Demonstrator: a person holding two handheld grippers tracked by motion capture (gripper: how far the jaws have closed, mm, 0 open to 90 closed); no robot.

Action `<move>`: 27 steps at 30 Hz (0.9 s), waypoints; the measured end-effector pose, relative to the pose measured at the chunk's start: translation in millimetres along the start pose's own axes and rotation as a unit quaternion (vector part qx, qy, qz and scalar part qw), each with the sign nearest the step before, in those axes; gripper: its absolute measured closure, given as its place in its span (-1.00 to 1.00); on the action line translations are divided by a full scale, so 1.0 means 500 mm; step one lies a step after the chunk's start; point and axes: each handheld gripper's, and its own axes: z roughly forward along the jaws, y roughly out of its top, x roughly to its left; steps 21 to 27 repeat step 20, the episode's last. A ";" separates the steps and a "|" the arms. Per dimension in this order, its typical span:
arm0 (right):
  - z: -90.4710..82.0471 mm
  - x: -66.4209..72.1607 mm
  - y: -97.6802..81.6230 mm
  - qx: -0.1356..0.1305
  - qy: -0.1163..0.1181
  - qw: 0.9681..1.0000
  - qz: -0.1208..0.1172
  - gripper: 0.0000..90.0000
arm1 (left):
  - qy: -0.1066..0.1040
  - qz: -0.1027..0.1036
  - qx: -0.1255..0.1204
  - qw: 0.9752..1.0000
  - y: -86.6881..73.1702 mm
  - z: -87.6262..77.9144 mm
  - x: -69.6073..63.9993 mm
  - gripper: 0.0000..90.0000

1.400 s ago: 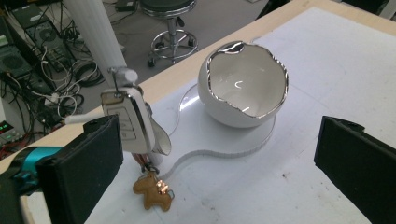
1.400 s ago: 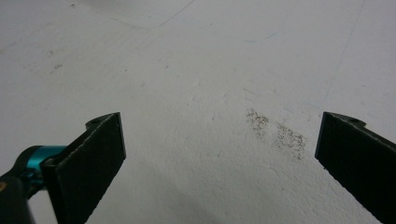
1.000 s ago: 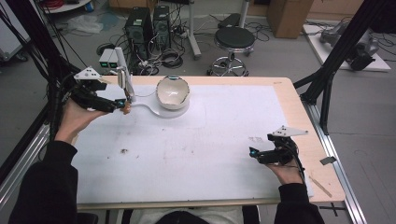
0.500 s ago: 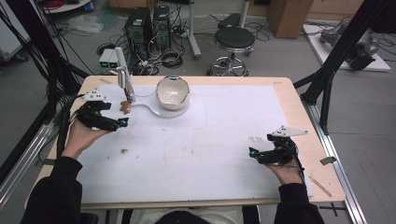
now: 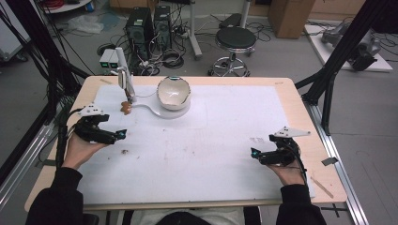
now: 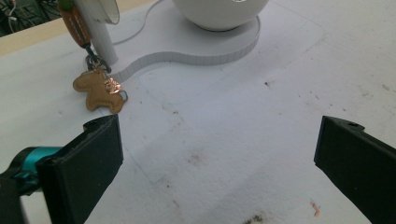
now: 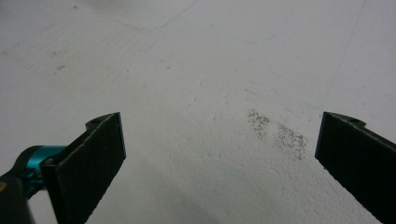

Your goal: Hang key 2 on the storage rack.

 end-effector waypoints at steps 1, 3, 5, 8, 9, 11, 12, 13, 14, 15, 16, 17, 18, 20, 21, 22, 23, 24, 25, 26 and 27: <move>-0.001 0.001 0.000 0.002 0.001 1.000 0.002 -0.99 | -0.001 0.000 0.001 1.000 -0.007 -0.003 -0.001 -0.96; -0.001 0.000 -0.001 0.000 0.000 1.000 0.000 -0.99 | 0.004 -0.002 -0.002 1.000 -0.024 -0.007 -0.007 -0.96; -0.002 -0.002 -0.001 0.000 -0.001 1.000 -0.002 -0.99 | 0.001 -0.006 -0.004 1.000 -0.040 -0.013 -0.011 -0.96; 0.000 -0.001 -0.002 0.002 0.001 1.000 0.001 -0.98 | 0.013 0.004 -0.011 1.000 -0.056 -0.021 -0.020 -0.96; 0.001 -0.001 -0.002 0.001 0.001 1.000 0.001 -0.99 | 0.018 0.007 -0.008 1.000 -0.061 -0.023 -0.023 -0.96; 0.001 0.000 -0.002 0.001 0.003 1.000 0.000 -0.99 | 0.014 0.003 -0.002 1.000 -0.069 -0.025 -0.025 -0.96; 0.001 0.001 -0.001 0.001 0.004 1.000 0.000 -0.99 | 0.014 0.002 -0.002 1.000 -0.071 -0.026 -0.026 -0.96; 0.001 0.001 -0.001 -0.001 0.004 1.000 0.000 -0.99 | 0.014 -0.002 -0.007 1.000 -0.074 -0.029 -0.029 -0.96; 0.000 0.002 0.000 -0.002 0.003 1.000 0.002 -0.99 | 0.013 -0.005 -0.009 1.000 -0.076 -0.031 -0.030 -0.96; 0.000 0.002 0.000 -0.002 0.004 1.000 0.000 -0.99 | 0.015 -0.005 -0.010 1.000 -0.077 -0.033 -0.030 -0.96; -0.001 0.003 0.000 -0.003 0.003 1.000 0.000 -0.99 | 0.016 -0.009 -0.012 1.000 -0.079 -0.035 -0.031 -0.96; -0.001 0.002 0.000 -0.002 0.002 1.000 -0.001 -0.99 | 0.015 -0.009 -0.012 1.000 -0.080 -0.037 -0.030 -0.96; -0.002 0.002 -0.001 -0.002 0.003 1.000 -0.001 -0.99 | 0.016 -0.011 -0.013 1.000 -0.081 -0.038 -0.030 -0.96; -0.004 0.001 -0.001 -0.004 0.001 1.000 0.003 -0.99 | 0.018 -0.011 -0.014 1.000 -0.081 -0.041 -0.027 -0.96; -0.004 0.001 -0.001 -0.004 0.001 1.000 0.003 -0.99 | 0.018 -0.011 -0.014 1.000 -0.081 -0.041 -0.027 -0.96; -0.004 0.001 -0.001 -0.004 0.001 1.000 0.003 -0.99 | 0.018 -0.011 -0.014 1.000 -0.081 -0.041 -0.027 -0.96; -0.004 0.001 -0.001 -0.004 0.001 1.000 0.003 -0.99 | 0.018 -0.011 -0.014 1.000 -0.081 -0.041 -0.027 -0.96; -0.004 0.001 -0.001 -0.004 0.001 1.000 0.003 -0.99 | 0.018 -0.011 -0.014 1.000 -0.081 -0.041 -0.027 -0.96; -0.004 0.001 -0.001 -0.004 0.001 1.000 0.003 -0.99 | 0.018 -0.011 -0.014 1.000 -0.081 -0.041 -0.027 -0.96; -0.004 0.001 -0.001 -0.004 0.001 1.000 0.003 -0.99 | 0.018 -0.011 -0.014 1.000 -0.081 -0.041 -0.027 -0.96; -0.004 0.001 -0.001 -0.004 0.001 1.000 0.003 -0.99 | 0.018 -0.011 -0.014 1.000 -0.081 -0.041 -0.027 -0.96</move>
